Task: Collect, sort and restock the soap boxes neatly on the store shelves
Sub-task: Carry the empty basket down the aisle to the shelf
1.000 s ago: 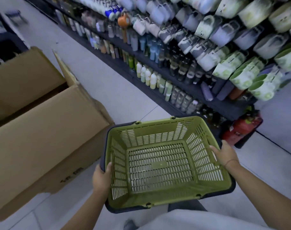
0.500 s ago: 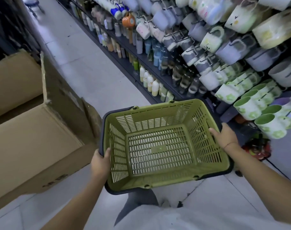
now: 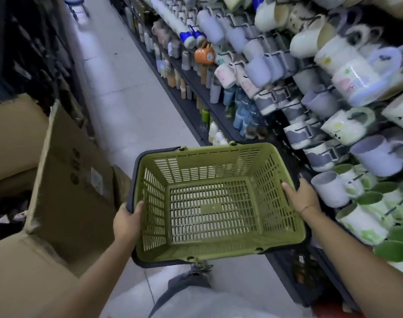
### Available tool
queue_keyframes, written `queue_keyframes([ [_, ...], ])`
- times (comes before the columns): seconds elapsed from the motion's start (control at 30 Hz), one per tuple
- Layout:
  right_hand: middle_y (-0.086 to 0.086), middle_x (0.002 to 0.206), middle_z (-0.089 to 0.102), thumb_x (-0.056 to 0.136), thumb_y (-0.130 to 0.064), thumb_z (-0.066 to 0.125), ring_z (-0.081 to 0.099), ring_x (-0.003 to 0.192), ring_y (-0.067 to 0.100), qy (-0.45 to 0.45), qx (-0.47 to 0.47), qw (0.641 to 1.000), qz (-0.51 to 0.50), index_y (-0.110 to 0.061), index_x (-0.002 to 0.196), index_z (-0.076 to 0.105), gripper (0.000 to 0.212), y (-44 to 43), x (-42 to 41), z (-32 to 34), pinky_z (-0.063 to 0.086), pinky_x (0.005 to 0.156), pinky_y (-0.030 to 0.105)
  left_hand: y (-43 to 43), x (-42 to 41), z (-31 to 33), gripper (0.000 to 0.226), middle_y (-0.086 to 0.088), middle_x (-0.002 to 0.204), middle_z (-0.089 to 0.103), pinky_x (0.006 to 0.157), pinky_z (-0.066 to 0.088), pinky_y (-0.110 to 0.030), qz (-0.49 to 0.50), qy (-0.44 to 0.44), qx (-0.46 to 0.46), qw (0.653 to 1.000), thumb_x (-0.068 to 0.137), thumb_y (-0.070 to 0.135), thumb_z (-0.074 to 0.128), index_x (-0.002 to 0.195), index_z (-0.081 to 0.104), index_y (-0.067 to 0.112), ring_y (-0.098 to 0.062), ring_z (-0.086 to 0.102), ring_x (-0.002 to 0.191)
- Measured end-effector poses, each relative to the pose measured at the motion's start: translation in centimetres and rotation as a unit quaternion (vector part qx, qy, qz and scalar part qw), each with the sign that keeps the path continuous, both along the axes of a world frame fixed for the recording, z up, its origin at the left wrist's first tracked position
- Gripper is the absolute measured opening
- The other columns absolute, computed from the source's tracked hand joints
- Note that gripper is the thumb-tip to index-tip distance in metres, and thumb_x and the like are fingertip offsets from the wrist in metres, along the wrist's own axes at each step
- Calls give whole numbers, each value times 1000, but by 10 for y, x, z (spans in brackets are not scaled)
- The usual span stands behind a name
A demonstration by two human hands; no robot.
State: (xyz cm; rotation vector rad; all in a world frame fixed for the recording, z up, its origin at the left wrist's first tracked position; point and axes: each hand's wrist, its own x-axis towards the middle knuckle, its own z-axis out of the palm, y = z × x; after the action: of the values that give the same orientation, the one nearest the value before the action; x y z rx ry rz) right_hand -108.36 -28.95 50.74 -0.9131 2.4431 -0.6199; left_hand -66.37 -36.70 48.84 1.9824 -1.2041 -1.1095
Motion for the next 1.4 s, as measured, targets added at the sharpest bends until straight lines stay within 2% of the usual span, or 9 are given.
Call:
queue_keyframes([
  [0.2, 28, 137, 49, 96, -37, 55, 47, 125, 43, -5, 22, 1000, 17, 5, 138, 41, 61, -131, -4, 2, 39, 98, 46, -120, -4, 12, 21, -1, 77, 58, 61, 42, -33, 10, -36, 4, 999, 99, 31, 53, 101, 56, 11, -27, 59, 75],
  [0.37, 28, 116, 61, 94, -33, 59, 57, 107, 43, -1, 8, 999, 51, 4, 114, 56, 43, -254, -10, -6, 44, 85, 43, -215, -5, 3, 21, -5, 80, 59, 65, 43, -37, 49, -67, 10, 997, 99, 33, 54, 100, 55, 12, -24, 54, 71],
  [0.53, 27, 116, 61, 94, -34, 59, 57, 108, 43, -7, 0, 996, 88, 4, 120, 56, 46, -390, -12, -24, 45, 89, 45, -312, -6, -8, 25, -7, 80, 60, 57, 40, -33, 81, -81, 16, 993, 99, 31, 54, 99, 59, 7, -20, 54, 67],
  [0.67, 25, 106, 63, 95, -36, 57, 59, 99, 41, -17, 15, 992, 126, 2, 108, 57, 40, -507, -12, -28, 47, 81, 43, -395, -6, -13, 32, -12, 85, 65, 65, 47, -38, 124, -87, 32, 988, 98, 34, 54, 105, 61, 4, -31, 60, 76],
  [0.77, 27, 104, 63, 95, -33, 57, 59, 98, 42, -28, 19, 987, 155, 3, 104, 57, 37, -592, -8, -22, 46, 79, 43, -454, -8, -8, 29, -9, 83, 62, 61, 42, -37, 149, -93, 44, 983, 99, 33, 53, 103, 59, 5, -28, 56, 72],
  [0.93, 29, 109, 63, 95, -30, 58, 58, 104, 44, -30, 13, 980, 197, 4, 108, 58, 36, -730, 5, -15, 44, 82, 43, -554, -1, -5, 33, -14, 96, 62, 74, 44, -38, 186, -92, 37, 977, 99, 31, 54, 110, 59, 0, -37, 60, 93],
  [1.1, 28, 137, 49, 96, -34, 56, 45, 127, 42, -34, 33, 975, 219, 7, 136, 44, 58, -864, 35, -24, 36, 101, 43, -669, 26, -19, 34, -17, 101, 66, 83, 50, -45, 216, -93, 46, 971, 98, 35, 55, 107, 60, 3, -38, 61, 96],
  [1.3, 31, 133, 51, 93, -37, 61, 48, 124, 43, -52, 35, 978, 198, 9, 132, 47, 62, -1018, 88, -30, 37, 100, 42, -832, 73, -29, 34, -17, 104, 64, 79, 43, -39, 222, -89, 59, 969, 98, 33, 54, 114, 60, 3, -38, 60, 101],
  [1.4, 29, 128, 56, 86, -50, 58, 52, 119, 44, -61, 25, 981, 185, 6, 129, 52, 71, -1093, 108, -30, 41, 97, 44, -915, 96, -23, 30, -12, 98, 62, 74, 42, -36, 215, -86, 64, 971, 98, 33, 53, 111, 60, 6, -31, 57, 89],
])
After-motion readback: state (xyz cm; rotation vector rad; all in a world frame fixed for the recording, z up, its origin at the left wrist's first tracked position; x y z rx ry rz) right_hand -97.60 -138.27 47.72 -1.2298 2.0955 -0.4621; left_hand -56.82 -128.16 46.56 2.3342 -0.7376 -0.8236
